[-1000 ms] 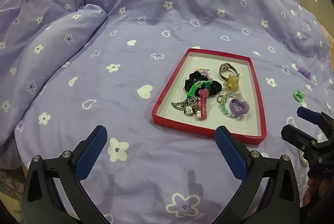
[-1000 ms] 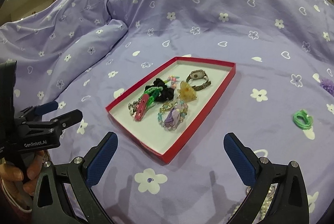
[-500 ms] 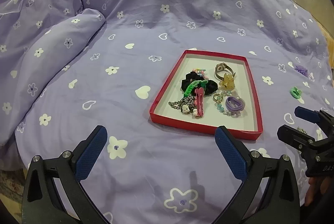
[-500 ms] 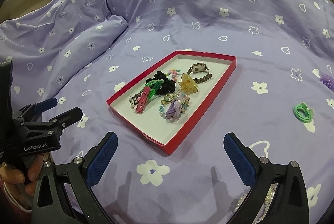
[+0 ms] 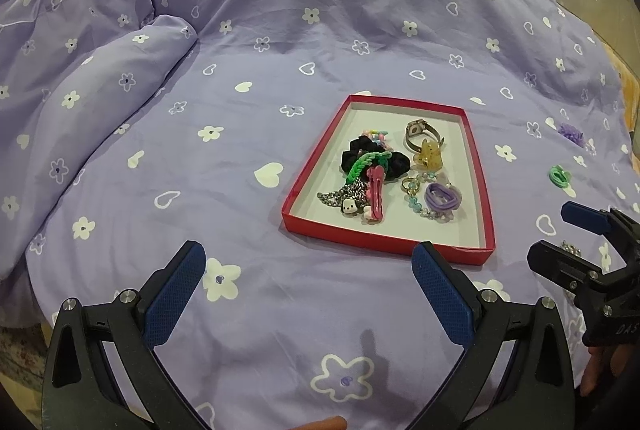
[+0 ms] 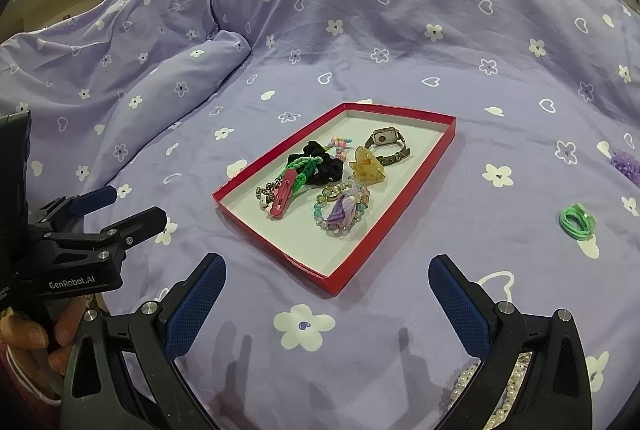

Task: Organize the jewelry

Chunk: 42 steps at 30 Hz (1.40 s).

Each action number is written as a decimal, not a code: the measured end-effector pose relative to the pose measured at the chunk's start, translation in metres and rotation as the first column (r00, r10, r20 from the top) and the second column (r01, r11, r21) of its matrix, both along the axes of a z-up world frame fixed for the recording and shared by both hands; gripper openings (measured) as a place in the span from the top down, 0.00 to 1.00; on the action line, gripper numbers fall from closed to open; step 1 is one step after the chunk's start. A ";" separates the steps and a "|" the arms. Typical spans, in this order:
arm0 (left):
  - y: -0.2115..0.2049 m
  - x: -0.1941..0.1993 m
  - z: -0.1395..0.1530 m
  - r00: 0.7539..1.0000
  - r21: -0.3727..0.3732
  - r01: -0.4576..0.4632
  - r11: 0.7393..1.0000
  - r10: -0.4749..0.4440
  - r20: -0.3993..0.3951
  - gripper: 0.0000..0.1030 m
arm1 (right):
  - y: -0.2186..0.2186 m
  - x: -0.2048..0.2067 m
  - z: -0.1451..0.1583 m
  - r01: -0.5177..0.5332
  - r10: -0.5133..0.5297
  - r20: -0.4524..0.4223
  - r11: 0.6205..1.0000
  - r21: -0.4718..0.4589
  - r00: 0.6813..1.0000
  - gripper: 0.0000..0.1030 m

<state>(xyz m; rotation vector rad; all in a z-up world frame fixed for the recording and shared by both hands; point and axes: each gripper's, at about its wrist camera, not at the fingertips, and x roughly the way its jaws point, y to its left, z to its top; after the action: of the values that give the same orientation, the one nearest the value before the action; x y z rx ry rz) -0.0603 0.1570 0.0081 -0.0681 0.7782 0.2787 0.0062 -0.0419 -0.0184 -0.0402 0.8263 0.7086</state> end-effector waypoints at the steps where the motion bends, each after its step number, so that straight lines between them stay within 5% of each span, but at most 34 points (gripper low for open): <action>1: 0.000 0.000 -0.001 1.000 -0.001 0.002 1.000 -0.002 -0.002 0.00 | 0.000 0.000 0.000 0.000 0.000 -0.001 1.000 -0.001 1.000 0.01; 42: -0.002 0.003 -0.004 1.000 -0.022 0.017 1.000 -0.017 -0.006 0.00 | 0.008 -0.004 0.004 -0.010 0.010 0.004 1.000 -0.004 1.000 0.01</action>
<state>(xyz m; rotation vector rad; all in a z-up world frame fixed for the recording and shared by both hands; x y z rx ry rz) -0.0577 0.1548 0.0038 -0.0814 0.7880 0.2544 0.0022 -0.0338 -0.0139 -0.0495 0.8238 0.7159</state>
